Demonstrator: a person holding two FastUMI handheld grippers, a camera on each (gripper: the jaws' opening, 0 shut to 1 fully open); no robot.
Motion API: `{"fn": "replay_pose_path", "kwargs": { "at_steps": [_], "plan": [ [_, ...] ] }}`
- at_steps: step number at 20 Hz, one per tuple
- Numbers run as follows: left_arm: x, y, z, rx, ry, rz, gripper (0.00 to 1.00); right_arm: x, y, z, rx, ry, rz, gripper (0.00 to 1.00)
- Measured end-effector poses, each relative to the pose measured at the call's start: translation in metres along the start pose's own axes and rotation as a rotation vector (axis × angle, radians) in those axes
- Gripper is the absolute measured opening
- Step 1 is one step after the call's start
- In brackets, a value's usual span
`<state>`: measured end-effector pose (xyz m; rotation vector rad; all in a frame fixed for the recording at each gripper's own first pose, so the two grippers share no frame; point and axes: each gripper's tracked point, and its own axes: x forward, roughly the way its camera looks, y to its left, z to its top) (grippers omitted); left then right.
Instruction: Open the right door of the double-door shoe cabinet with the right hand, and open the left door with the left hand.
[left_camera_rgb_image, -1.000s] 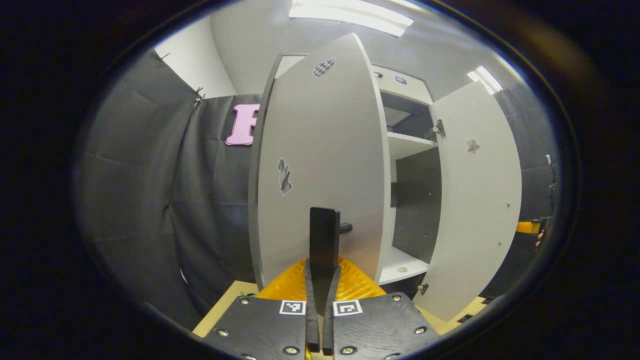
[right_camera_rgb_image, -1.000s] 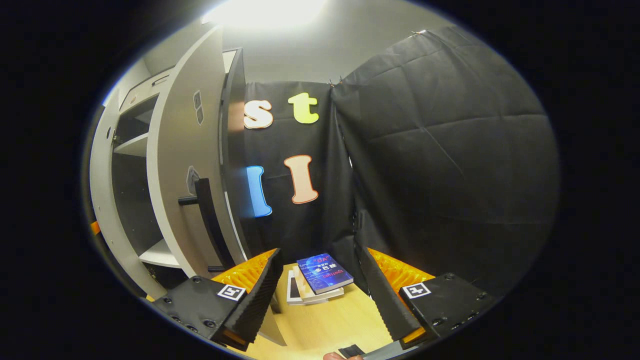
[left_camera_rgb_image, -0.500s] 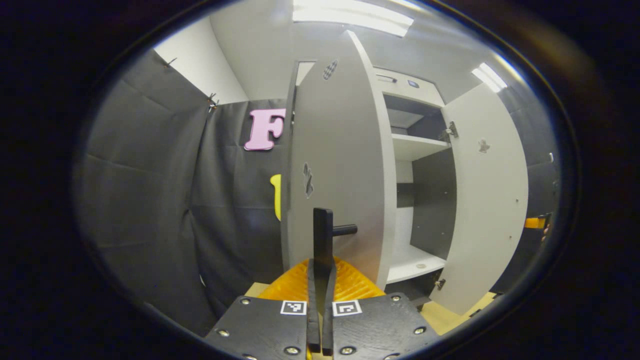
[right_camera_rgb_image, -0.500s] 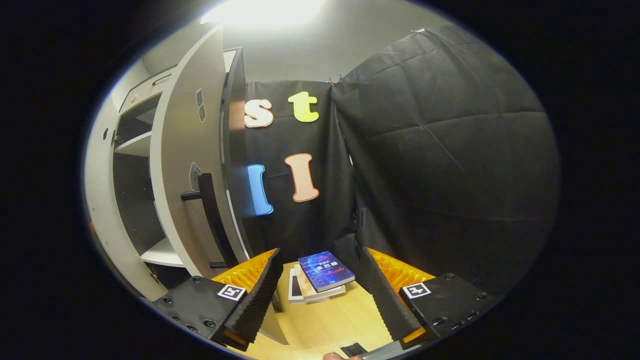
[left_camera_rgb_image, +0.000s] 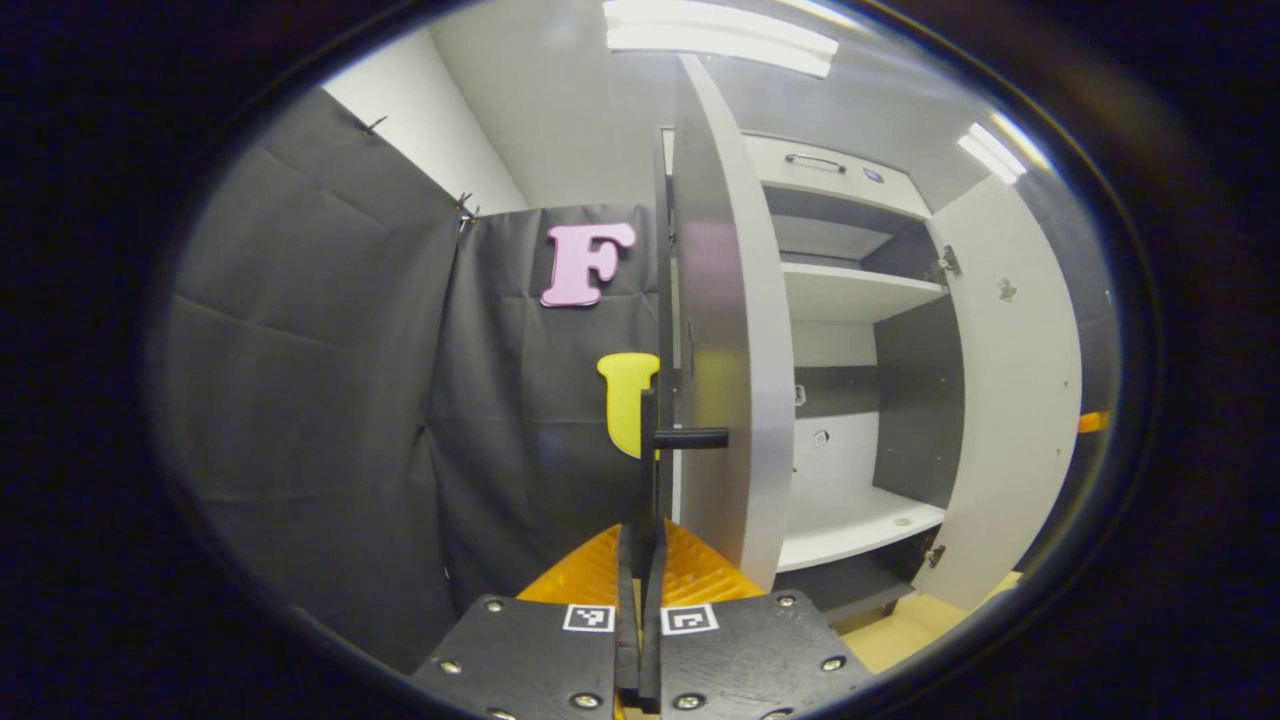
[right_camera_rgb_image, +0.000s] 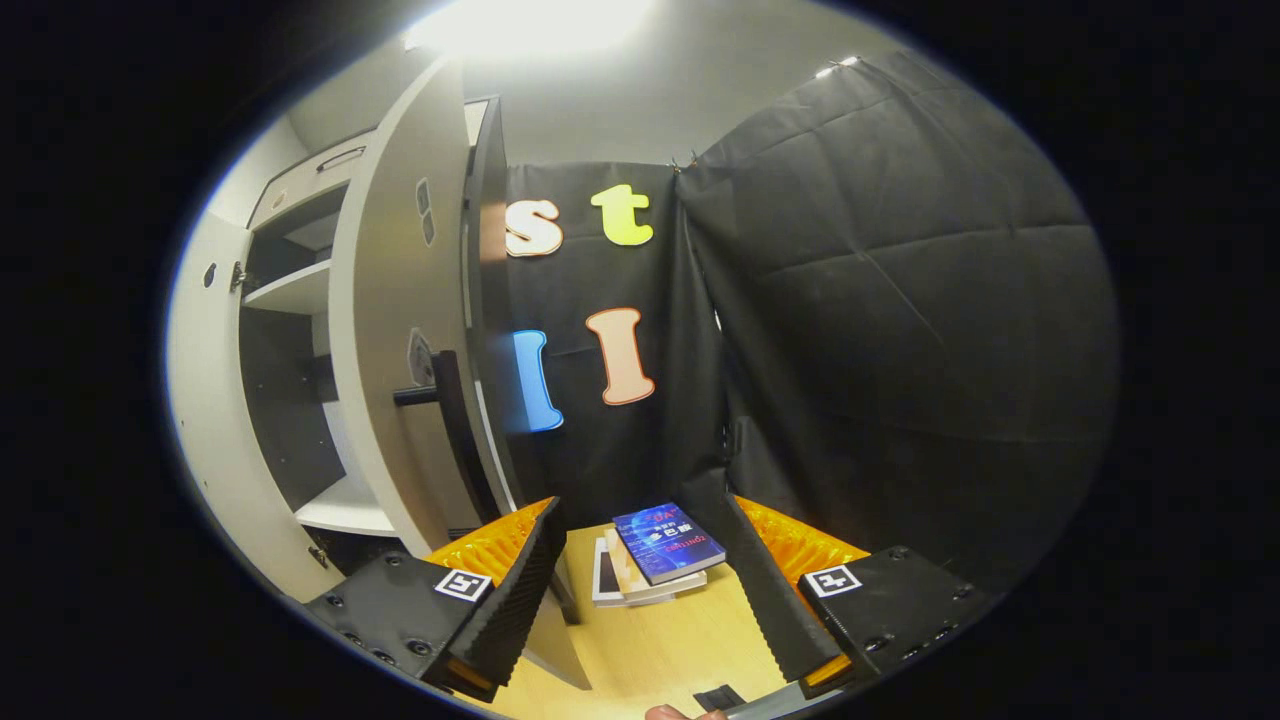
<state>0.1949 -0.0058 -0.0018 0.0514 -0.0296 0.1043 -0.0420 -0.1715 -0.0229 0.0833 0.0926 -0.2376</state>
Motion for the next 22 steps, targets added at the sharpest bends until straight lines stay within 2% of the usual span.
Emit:
{"fn": "replay_pose_path", "kwargs": {
  "at_steps": [3, 4, 6, 7, 8, 9, 13, 15, 18, 20, 21, 22],
  "plan": [
    [-0.003, 0.001, 0.003, -0.016, -0.001, -0.013, 0.02, -0.007, 0.005, 0.001, -0.017, -0.006, 0.014, 0.92],
    [-0.003, 0.0, 0.005, -0.024, -0.012, -0.02, 0.0, -0.01, 0.008, 0.001, -0.014, -0.01, 0.017, 0.98],
    [-0.007, -0.001, 0.01, -0.024, -0.031, -0.033, 0.02, -0.014, 0.012, 0.003, 0.009, -0.029, 0.012, 0.98],
    [-0.009, 0.001, 0.015, -0.014, -0.048, -0.018, 0.0, -0.016, 0.013, 0.003, 0.023, -0.044, -0.009, 0.92],
    [-0.01, 0.005, 0.019, -0.004, -0.069, 0.004, 0.0, -0.018, 0.015, 0.003, 0.036, -0.059, -0.02, 0.98],
    [-0.012, 0.006, 0.023, 0.004, -0.086, 0.018, 0.02, -0.019, 0.02, 0.003, 0.046, -0.065, -0.024, 0.98],
    [-0.018, 0.005, 0.034, -0.003, -0.129, 0.044, 0.0, -0.026, 0.036, 0.007, 0.008, -0.086, 0.007, 0.98],
    [-0.02, 0.004, 0.035, 0.036, -0.121, 0.065, 0.12, -0.031, 0.046, 0.003, 0.005, -0.074, 0.034, 0.98],
    [-0.022, -0.001, 0.023, 0.089, -0.077, 0.094, 0.56, -0.042, 0.068, -0.002, 0.002, -0.069, 0.089, 0.98],
    [-0.023, -0.013, 0.014, 0.067, -0.053, 0.1, 0.85, -0.046, 0.078, -0.005, -0.044, -0.076, 0.106, 0.98],
    [-0.022, -0.023, 0.009, 0.042, -0.046, 0.078, 0.96, -0.047, 0.085, -0.008, -0.059, -0.075, 0.121, 0.98],
    [-0.022, -0.038, 0.001, 0.02, -0.04, 0.05, 0.96, -0.049, 0.097, -0.013, -0.059, -0.069, 0.147, 0.98]
  ]
}}
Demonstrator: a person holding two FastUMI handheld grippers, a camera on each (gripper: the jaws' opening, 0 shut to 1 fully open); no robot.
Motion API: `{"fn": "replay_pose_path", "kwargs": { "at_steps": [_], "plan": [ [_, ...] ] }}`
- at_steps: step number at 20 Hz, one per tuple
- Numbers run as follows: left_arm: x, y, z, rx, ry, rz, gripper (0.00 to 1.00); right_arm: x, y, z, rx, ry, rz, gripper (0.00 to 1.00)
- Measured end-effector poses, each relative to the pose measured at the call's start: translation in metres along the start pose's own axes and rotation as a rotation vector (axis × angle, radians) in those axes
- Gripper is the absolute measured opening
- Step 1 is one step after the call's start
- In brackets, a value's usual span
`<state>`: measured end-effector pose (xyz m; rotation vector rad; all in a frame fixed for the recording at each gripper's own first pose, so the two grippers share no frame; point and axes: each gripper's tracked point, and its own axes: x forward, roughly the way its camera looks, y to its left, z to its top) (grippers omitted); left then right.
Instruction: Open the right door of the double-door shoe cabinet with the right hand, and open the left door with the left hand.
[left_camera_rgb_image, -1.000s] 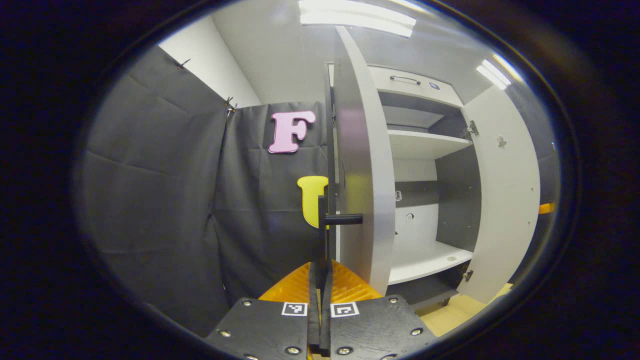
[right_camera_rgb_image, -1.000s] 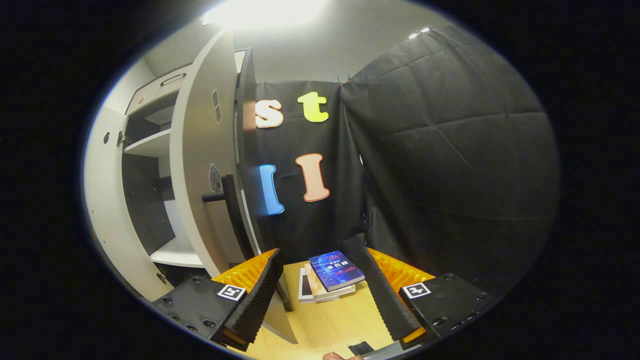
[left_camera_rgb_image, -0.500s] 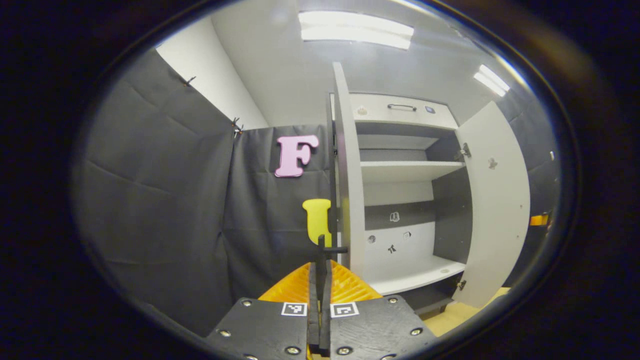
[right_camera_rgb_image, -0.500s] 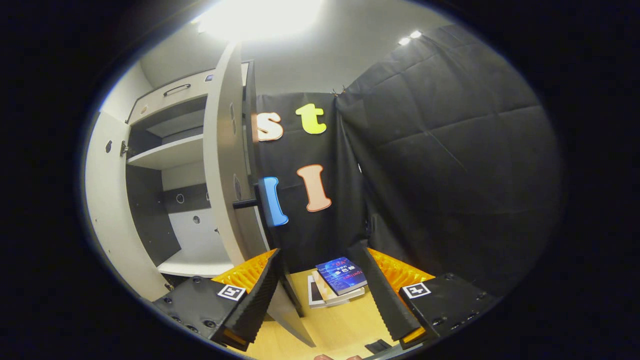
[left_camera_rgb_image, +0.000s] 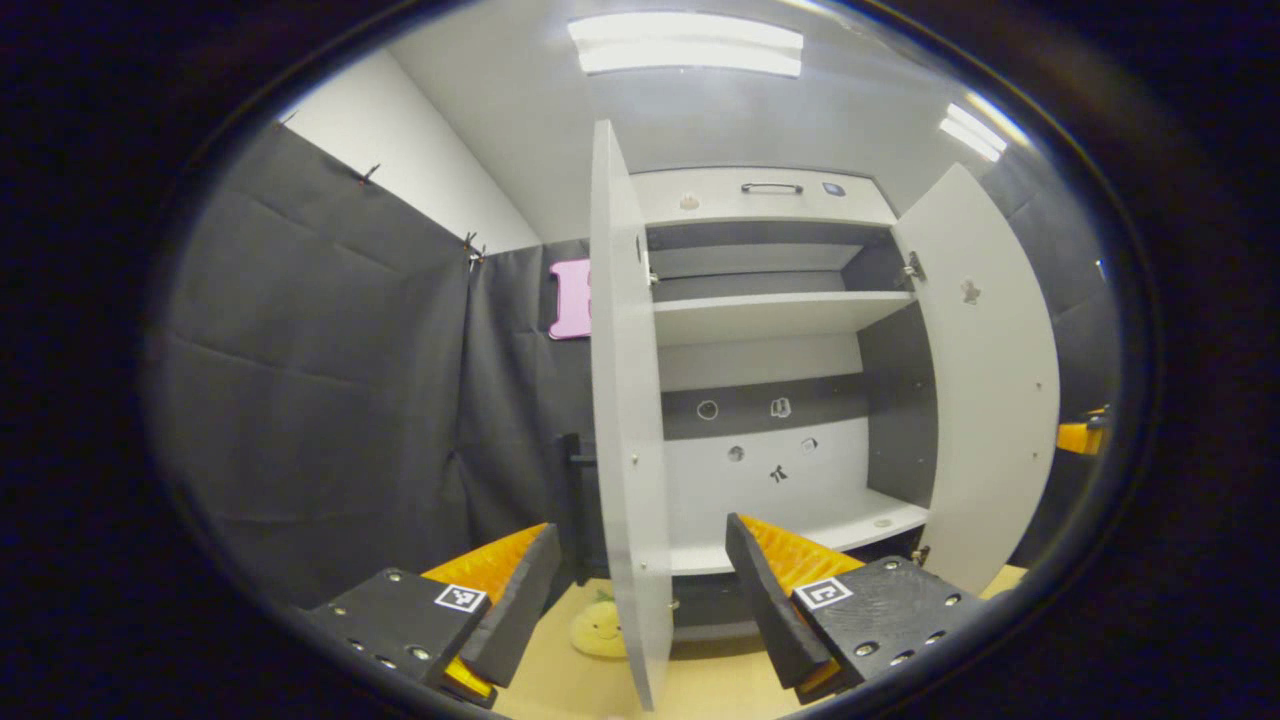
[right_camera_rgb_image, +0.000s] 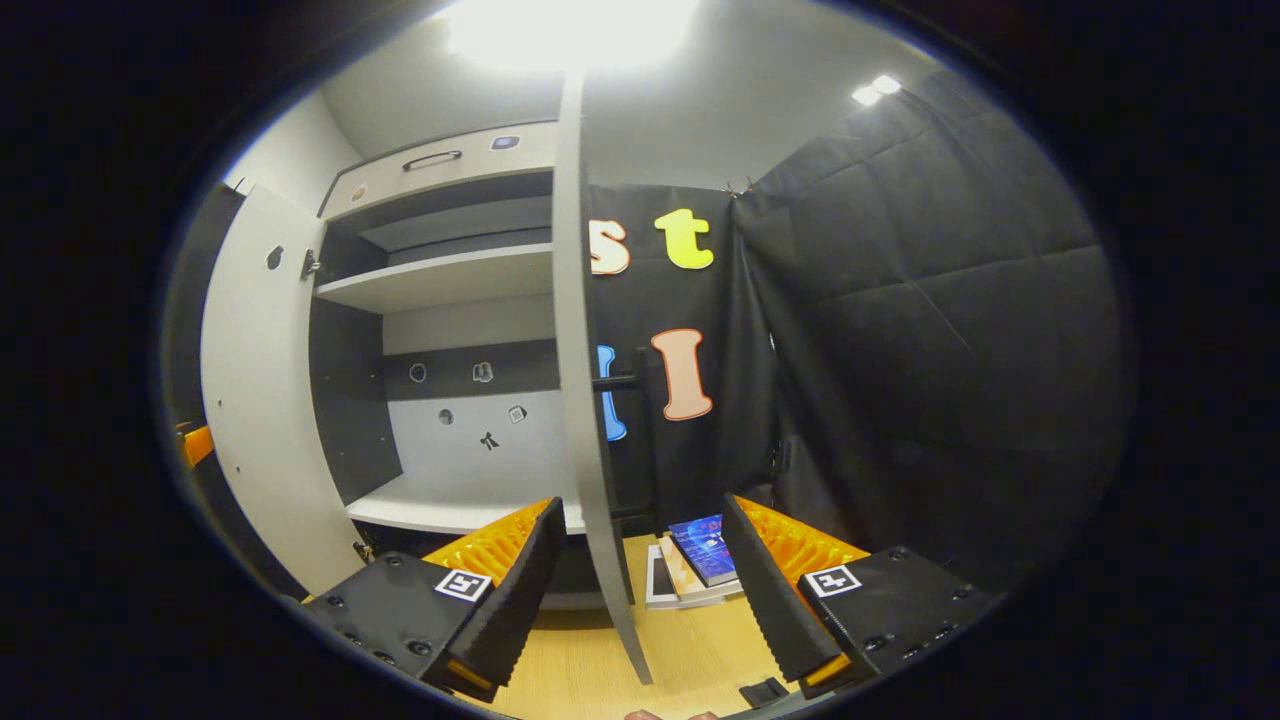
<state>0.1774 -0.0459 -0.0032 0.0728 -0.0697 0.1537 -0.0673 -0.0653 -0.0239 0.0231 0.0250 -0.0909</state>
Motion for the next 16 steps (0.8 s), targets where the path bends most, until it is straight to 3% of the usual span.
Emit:
{"fn": "replay_pose_path", "kwargs": {
  "at_steps": [5, 10, 16],
  "plan": [
    [-0.006, -0.037, -0.016, -0.038, 0.002, -0.039, 0.96, -0.003, 0.047, -0.02, 0.029, 0.041, 0.114, 0.98],
    [-0.02, -0.058, -0.049, -0.037, 0.047, 0.004, 0.96, -0.009, 0.064, -0.03, 0.02, 0.036, 0.134, 0.98],
    [-0.028, -0.092, -0.104, -0.069, 0.185, -0.065, 0.96, -0.029, 0.076, -0.07, -0.007, 0.117, 0.173, 0.98]
  ]
}}
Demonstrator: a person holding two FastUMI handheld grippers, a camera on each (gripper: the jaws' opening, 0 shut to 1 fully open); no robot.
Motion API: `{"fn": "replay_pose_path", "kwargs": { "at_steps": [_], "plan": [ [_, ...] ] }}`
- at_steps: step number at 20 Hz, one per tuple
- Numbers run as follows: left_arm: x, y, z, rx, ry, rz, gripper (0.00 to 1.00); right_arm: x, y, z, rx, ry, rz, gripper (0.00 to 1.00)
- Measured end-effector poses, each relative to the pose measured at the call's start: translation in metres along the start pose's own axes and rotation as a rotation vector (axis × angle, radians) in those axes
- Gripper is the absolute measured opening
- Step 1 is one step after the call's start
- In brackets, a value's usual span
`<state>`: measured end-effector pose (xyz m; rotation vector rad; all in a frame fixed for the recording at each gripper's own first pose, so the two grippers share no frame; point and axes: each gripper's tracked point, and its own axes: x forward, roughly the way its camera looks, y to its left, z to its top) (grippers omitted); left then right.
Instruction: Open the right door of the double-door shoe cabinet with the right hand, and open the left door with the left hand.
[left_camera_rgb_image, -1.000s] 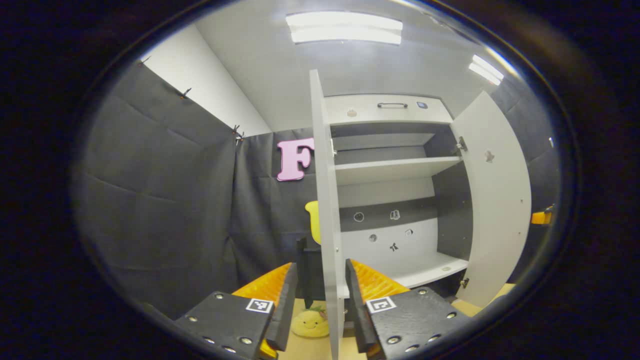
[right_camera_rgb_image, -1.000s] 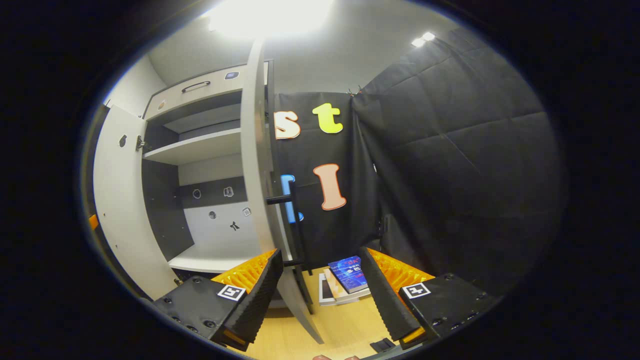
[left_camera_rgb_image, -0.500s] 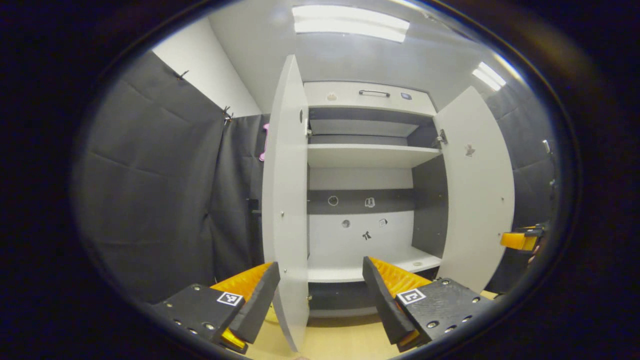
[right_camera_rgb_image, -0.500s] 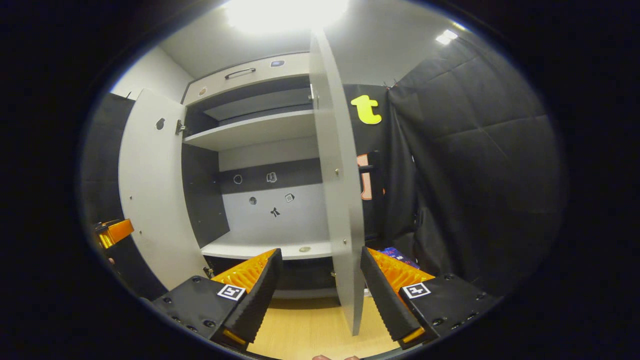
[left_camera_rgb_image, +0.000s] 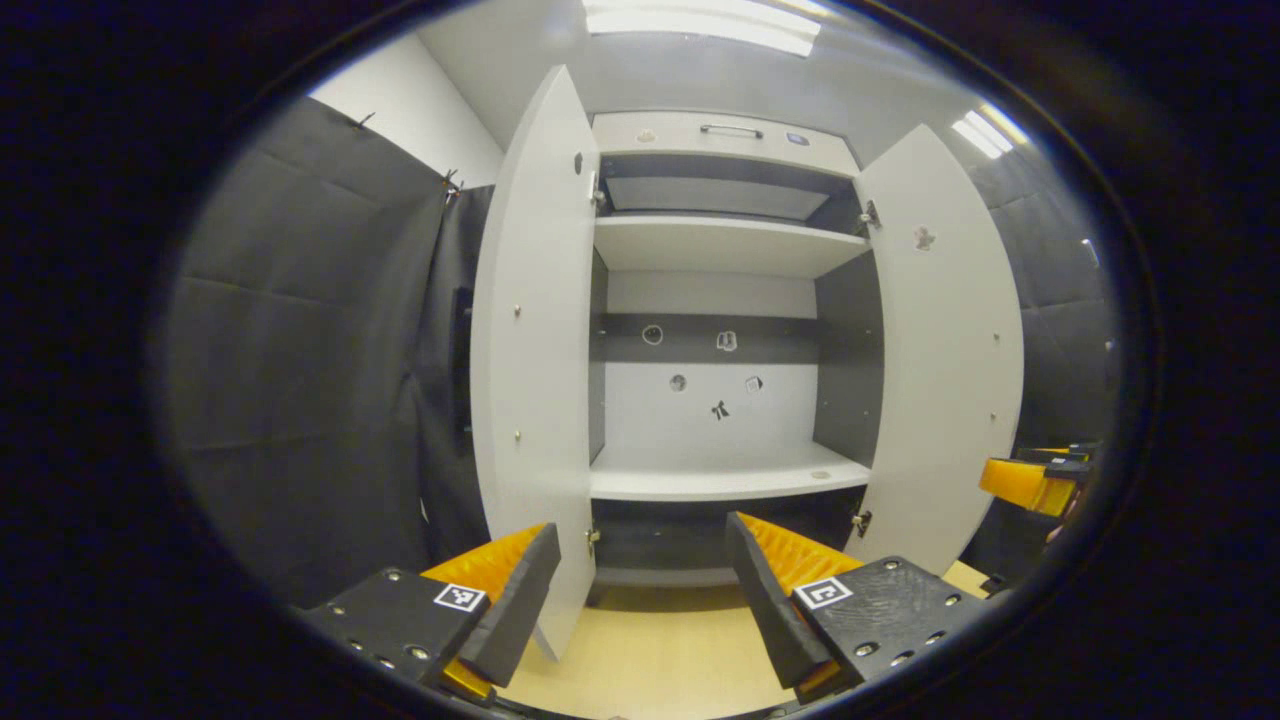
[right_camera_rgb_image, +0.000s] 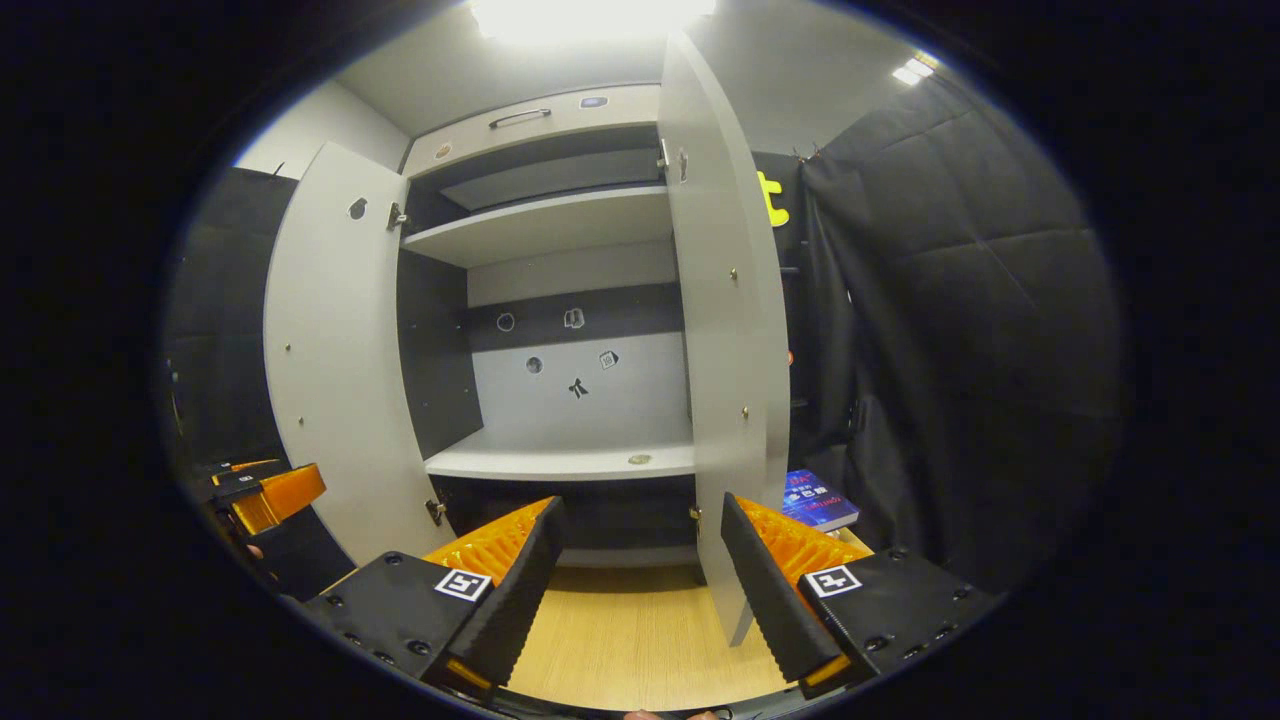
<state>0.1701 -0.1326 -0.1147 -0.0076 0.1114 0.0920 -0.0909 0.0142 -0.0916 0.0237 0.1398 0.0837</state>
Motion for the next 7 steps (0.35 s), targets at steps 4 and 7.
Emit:
{"fn": "replay_pose_path", "kwargs": {
  "at_steps": [4, 7],
  "plan": [
    [0.0, -0.007, -0.018, 0.038, 0.042, -0.026, 0.96, 0.0, 0.008, -0.01, -0.003, 0.015, 0.017, 0.98],
    [-0.001, -0.014, -0.027, 0.045, 0.059, -0.044, 0.96, 0.001, 0.011, -0.015, -0.001, 0.017, 0.026, 0.98]
  ]
}}
